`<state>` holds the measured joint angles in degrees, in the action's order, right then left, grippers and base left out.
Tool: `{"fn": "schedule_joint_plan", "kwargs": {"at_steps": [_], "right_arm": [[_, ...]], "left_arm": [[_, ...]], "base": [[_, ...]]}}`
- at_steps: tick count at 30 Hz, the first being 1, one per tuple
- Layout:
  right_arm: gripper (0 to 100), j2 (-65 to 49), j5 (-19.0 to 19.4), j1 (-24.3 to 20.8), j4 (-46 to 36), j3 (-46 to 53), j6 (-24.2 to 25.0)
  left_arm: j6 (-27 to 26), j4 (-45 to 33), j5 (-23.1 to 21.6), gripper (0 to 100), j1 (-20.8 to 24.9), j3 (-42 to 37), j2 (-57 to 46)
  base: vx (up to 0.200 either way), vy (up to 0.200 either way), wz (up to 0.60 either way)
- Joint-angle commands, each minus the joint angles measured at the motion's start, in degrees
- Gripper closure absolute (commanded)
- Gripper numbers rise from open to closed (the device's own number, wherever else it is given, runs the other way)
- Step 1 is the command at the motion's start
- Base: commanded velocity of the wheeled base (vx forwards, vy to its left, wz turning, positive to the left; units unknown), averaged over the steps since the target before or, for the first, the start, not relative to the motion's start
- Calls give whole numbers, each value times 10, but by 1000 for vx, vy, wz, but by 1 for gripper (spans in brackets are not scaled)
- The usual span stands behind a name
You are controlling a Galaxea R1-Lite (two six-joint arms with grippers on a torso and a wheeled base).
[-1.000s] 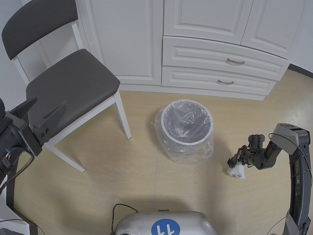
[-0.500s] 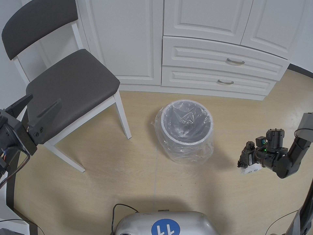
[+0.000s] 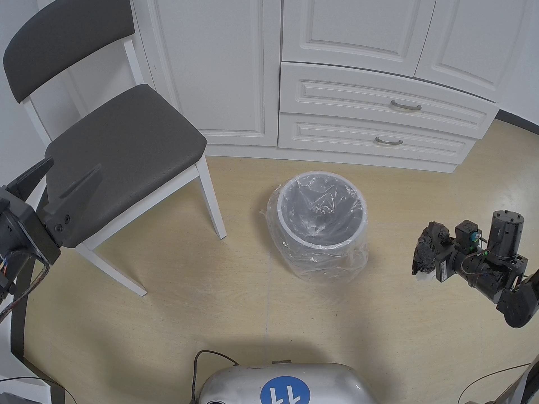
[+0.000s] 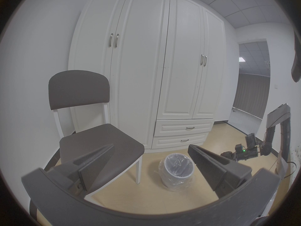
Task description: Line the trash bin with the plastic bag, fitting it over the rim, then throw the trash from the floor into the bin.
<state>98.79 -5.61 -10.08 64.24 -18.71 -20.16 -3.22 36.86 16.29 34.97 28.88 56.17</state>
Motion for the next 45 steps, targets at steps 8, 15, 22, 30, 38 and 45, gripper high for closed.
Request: {"fn": "schedule_joint_plan", "kwargs": {"at_steps": [8,15,22,30,38,45], "right_arm": [[100,-146,-3,-77,1,29,-2],[100,-172,2,-136,16,28,16],[100,-146,-3,-223,84,47,63],[100,-47,-35,-269,222,50,101],[100,32,-93,-286,258,6,132],[100,34,-108,-289,258,-7,144]], "left_arm": [[1,1,0,0,0,-1,1],[1,17,-2,0,1,-4,4],[0,33,-3,0,1,-9,8],[-2,34,-4,0,1,-9,4],[-23,73,-5,0,4,-23,10],[-79,95,-5,0,4,-53,13]], "base": [[0,0,0],[0,0,0],[0,0,0],[0,0,0],[0,0,0],[0,0,0]]}}
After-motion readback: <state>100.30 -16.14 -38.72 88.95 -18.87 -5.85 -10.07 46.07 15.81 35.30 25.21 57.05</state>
